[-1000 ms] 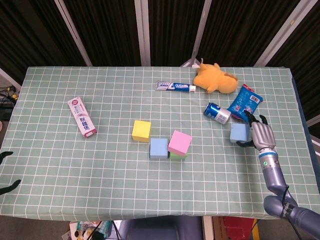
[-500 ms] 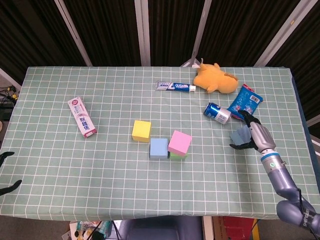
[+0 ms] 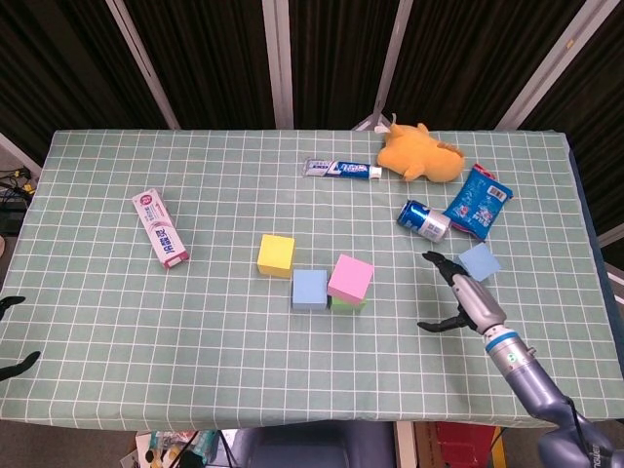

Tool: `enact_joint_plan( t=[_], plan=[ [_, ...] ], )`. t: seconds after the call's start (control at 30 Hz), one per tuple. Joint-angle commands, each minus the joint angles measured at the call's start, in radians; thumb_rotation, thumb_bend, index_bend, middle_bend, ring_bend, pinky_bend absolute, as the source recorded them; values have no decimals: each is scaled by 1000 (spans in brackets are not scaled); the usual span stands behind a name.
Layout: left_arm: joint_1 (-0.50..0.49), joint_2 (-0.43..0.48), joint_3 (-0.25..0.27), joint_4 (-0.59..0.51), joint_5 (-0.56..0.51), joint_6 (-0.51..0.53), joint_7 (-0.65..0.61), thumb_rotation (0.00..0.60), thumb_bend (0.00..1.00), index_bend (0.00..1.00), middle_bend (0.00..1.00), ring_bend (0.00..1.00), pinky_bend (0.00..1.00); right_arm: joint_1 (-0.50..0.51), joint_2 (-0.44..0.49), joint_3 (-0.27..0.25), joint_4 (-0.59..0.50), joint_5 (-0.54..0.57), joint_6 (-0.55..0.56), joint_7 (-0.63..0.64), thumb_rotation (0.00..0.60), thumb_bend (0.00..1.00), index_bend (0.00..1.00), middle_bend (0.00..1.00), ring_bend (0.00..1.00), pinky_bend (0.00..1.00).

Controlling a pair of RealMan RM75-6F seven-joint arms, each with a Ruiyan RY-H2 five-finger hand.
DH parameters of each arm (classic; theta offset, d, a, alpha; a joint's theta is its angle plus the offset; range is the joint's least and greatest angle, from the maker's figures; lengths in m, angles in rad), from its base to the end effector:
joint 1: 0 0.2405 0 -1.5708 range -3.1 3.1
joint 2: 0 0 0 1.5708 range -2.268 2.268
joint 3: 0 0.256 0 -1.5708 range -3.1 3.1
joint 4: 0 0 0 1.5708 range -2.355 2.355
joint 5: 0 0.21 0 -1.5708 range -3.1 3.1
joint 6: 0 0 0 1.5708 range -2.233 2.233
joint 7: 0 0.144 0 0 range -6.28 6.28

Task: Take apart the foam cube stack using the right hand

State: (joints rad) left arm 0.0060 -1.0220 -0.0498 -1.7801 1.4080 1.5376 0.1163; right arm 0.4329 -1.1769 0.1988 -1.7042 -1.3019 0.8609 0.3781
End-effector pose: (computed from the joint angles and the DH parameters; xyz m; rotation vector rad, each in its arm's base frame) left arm -0.3090 0.1507 0.1856 -1.2536 -0.9245 -0.7829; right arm -0.2332 -0.2878 0.0774 1.5182 -1.6132 1.0986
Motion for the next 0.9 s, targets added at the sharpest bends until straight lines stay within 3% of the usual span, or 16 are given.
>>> enact_joint_plan(
  t=[0.03, 0.3, 0.9],
  plan=[
    [-1, 1, 0, 0, 0, -2, -2, 600, 133, 259, 0, 0, 0, -16, -90, -31, 55, -42, 56, 31, 600, 100, 0, 0, 0, 0],
    [-2, 2, 0, 2, -1, -5, -4, 600, 133, 259, 0, 0, 0, -13, -225, -19, 149, -48, 122, 100, 600, 99, 0, 0, 0, 0],
    [-2, 4, -2, 1, -8, -6, -3, 600, 133, 259, 0, 0, 0, 51, -373, -1, 282, 16, 66, 121, 600, 99, 0, 0, 0, 0]
  ],
)
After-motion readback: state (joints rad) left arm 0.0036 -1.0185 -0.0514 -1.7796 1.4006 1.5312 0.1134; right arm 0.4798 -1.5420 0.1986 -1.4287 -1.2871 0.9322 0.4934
